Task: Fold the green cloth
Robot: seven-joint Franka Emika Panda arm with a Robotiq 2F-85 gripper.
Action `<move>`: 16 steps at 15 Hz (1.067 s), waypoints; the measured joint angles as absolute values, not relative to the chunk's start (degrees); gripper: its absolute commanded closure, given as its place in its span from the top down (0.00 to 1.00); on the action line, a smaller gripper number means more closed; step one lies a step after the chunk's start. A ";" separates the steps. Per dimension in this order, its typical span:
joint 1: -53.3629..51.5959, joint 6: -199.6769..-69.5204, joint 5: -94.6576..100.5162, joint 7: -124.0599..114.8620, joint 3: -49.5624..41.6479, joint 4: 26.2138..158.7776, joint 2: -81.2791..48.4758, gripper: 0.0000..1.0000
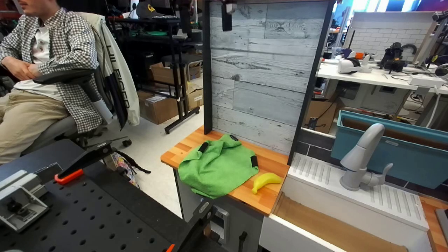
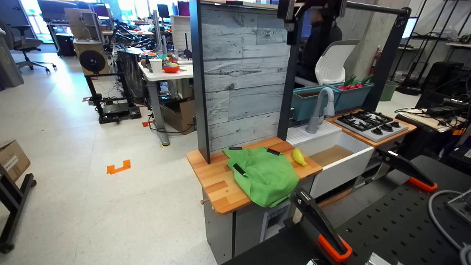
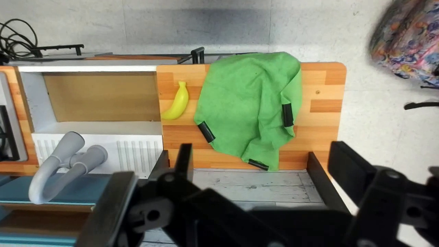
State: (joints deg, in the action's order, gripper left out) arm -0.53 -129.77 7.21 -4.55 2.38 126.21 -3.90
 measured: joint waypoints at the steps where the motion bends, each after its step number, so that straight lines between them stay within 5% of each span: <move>1: -0.41 -130.99 7.16 -4.06 2.04 125.26 -5.87 1.00; 16: 1.14 -132.68 5.23 -0.16 0.61 102.66 -36.91 1.00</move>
